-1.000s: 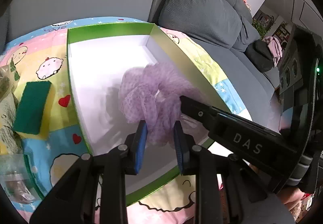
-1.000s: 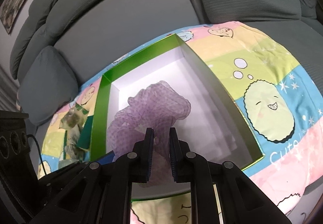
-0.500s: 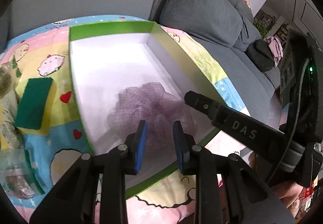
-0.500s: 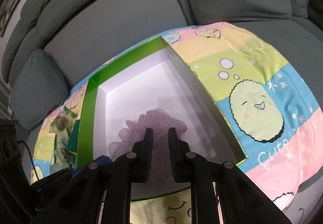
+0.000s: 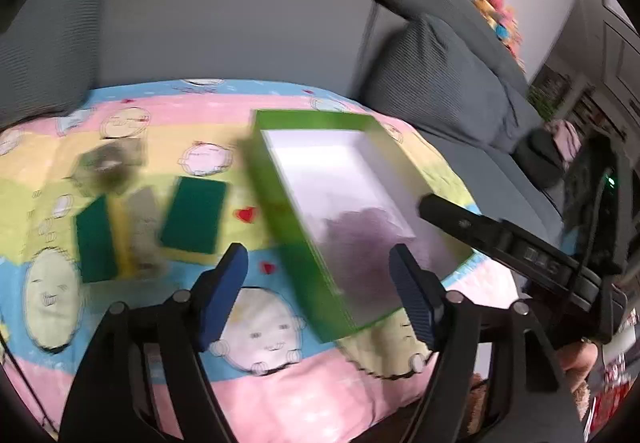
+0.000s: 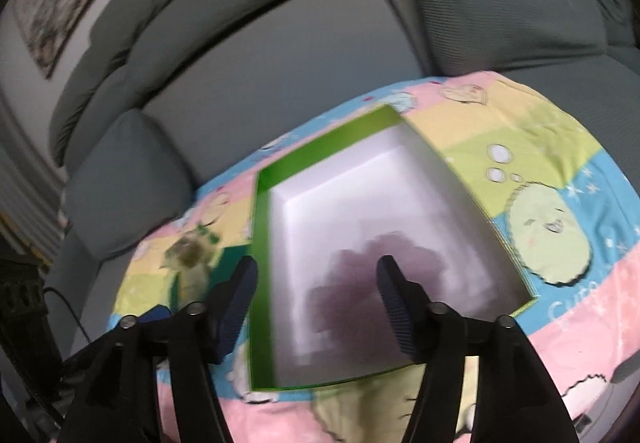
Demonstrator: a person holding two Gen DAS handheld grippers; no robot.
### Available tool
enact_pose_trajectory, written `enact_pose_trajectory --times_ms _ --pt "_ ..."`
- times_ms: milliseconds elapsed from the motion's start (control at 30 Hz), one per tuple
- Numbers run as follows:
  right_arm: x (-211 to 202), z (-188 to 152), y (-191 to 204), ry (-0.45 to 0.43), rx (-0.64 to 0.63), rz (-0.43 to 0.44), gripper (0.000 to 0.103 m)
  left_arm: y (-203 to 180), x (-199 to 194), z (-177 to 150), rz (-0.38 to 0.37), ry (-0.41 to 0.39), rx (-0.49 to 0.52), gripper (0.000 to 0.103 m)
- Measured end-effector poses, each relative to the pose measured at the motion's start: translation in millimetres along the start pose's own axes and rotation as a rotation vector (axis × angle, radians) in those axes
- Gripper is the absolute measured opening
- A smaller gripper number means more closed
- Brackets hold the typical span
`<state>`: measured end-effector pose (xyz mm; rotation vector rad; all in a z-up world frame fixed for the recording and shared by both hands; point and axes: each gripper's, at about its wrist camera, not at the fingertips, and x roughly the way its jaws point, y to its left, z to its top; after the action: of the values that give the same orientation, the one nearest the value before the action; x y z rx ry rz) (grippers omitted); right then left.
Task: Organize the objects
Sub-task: 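Open the left gripper to drop the bath puff into the box, then grasp the clear plastic bag with the right gripper and lift it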
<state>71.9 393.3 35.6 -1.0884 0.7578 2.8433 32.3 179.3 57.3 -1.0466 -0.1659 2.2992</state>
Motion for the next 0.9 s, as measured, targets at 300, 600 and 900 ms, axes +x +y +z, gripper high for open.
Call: enact_pose_trajectory --times_ms 300,600,900 --pt "8.0 -14.0 65.7 0.054 -0.114 0.154 0.086 71.3 -51.2 -16.1 0.132 -0.051 -0.152 0.082" --pt "42.6 -39.3 117.6 0.214 -0.175 0.239 0.087 131.4 -66.7 -46.3 0.184 -0.038 -0.31 0.082" --pt "92.2 -63.7 134.1 0.363 -0.169 0.22 0.087 156.9 -29.5 -70.7 0.058 0.082 -0.417 0.082"
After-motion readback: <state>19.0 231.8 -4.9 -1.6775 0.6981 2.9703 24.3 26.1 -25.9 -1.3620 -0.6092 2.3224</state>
